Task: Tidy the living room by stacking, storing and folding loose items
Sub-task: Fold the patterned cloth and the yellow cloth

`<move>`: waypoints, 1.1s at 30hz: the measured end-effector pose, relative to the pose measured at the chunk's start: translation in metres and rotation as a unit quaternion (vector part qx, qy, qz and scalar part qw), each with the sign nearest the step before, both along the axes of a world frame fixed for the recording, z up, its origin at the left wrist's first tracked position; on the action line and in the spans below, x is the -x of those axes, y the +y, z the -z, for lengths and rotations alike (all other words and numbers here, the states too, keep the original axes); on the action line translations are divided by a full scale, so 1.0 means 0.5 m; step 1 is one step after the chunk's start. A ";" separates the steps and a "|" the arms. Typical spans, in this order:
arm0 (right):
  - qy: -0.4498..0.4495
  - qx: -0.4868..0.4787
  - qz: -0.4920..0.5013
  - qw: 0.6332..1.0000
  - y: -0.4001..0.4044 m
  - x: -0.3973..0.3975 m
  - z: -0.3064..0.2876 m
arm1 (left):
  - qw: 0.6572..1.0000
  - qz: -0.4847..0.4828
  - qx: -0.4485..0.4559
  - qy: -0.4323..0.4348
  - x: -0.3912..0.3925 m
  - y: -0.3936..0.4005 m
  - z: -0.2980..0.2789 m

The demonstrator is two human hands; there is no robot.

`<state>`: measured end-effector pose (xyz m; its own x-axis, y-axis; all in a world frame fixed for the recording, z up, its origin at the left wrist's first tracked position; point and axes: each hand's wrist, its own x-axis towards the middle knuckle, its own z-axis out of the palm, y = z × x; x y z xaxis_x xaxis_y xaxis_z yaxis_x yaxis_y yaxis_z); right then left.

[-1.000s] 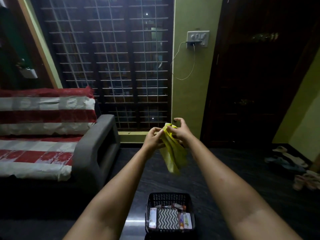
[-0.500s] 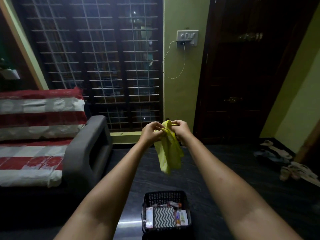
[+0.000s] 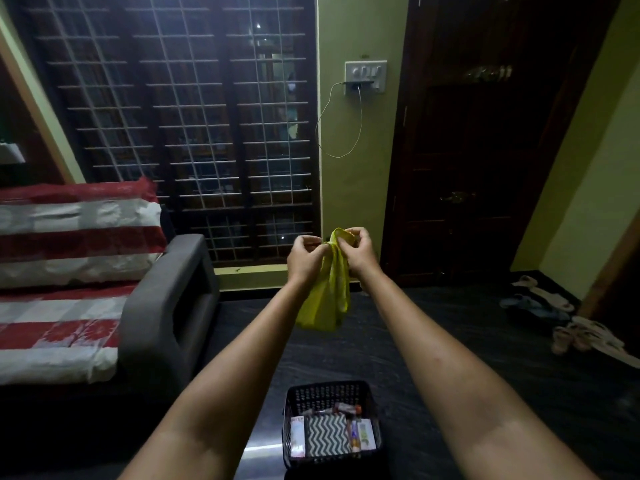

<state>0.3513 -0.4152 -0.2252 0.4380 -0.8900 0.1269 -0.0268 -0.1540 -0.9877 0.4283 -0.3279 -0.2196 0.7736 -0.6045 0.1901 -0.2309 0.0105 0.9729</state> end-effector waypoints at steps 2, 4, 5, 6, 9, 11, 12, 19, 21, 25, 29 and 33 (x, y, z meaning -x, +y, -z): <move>-0.018 -0.051 0.033 0.998 0.003 -0.009 -0.009 | 0.997 0.008 0.033 0.069 0.026 -0.005 -0.001; -0.045 -0.108 0.057 0.991 0.004 -0.017 -0.019 | 1.000 0.007 0.017 0.019 0.048 -0.010 -0.002; -0.069 -0.139 0.056 0.986 0.006 -0.016 -0.026 | 1.000 0.006 0.001 -0.024 0.055 -0.012 0.000; -0.090 -0.173 0.050 0.980 0.008 -0.013 -0.031 | 0.998 0.006 -0.018 -0.062 0.061 -0.011 0.001; -0.092 -0.262 0.033 0.960 0.014 0.001 -0.042 | 0.989 0.008 -0.054 -0.140 0.065 -0.008 0.002; -0.092 -0.293 0.031 0.951 0.013 -0.001 -0.044 | 0.986 -0.003 -0.062 -0.153 0.063 -0.009 0.000; -0.092 -0.302 0.035 0.948 0.014 -0.003 -0.045 | 0.987 -0.010 -0.060 -0.150 0.061 -0.010 0.000; -0.052 -0.224 0.112 0.967 0.006 0.007 -0.036 | 0.992 -0.078 -0.024 -0.100 0.011 0.002 -0.004; 0.059 -0.077 0.171 0.980 0.003 0.022 -0.029 | 0.992 -0.113 -0.020 -0.053 -0.015 0.007 0.000; 0.166 0.107 0.173 0.965 0.018 0.025 -0.022 | 0.993 -0.115 -0.020 -0.018 -0.041 0.000 0.013; 0.184 0.191 0.132 0.955 0.045 -0.010 -0.017 | 0.997 -0.070 -0.014 -0.038 -0.019 -0.020 0.019; 0.169 0.191 0.119 0.960 0.053 -0.028 -0.018 | 0.997 -0.055 -0.004 -0.053 -0.022 -0.033 0.021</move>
<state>0.3653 -0.3888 -0.2164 0.3020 -0.8867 0.3502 -0.4142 -0.4529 -0.7895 0.4394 -0.3443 -0.2299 0.8113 -0.5187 0.2697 -0.3315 -0.0283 0.9430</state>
